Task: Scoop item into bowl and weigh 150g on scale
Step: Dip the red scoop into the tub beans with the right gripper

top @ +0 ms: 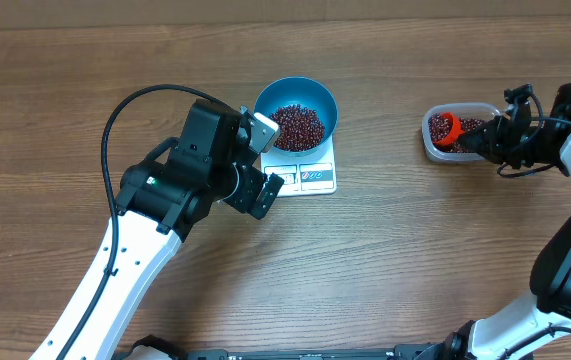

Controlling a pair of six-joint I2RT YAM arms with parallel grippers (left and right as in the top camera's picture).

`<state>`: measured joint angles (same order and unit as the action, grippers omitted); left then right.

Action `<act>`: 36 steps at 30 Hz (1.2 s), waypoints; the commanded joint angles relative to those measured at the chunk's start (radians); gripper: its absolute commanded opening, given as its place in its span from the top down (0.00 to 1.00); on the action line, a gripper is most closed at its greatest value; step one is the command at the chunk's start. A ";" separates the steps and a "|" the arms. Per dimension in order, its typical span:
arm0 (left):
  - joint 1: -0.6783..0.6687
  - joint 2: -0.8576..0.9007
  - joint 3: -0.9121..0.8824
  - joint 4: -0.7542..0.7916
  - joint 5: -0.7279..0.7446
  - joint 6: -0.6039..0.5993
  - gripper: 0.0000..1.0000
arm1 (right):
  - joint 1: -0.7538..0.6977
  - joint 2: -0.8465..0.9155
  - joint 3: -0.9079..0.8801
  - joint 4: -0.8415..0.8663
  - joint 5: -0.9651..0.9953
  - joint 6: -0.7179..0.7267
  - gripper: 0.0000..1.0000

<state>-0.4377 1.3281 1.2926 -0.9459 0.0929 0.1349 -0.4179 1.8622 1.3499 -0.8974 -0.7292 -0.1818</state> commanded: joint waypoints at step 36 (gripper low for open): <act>0.000 -0.008 -0.008 0.001 -0.007 0.019 0.00 | -0.143 -0.006 0.009 -0.206 -0.452 -0.167 0.96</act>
<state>-0.4377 1.3281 1.2926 -0.9459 0.0929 0.1349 -0.5964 1.8622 1.3487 -1.1023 -1.1065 -0.3298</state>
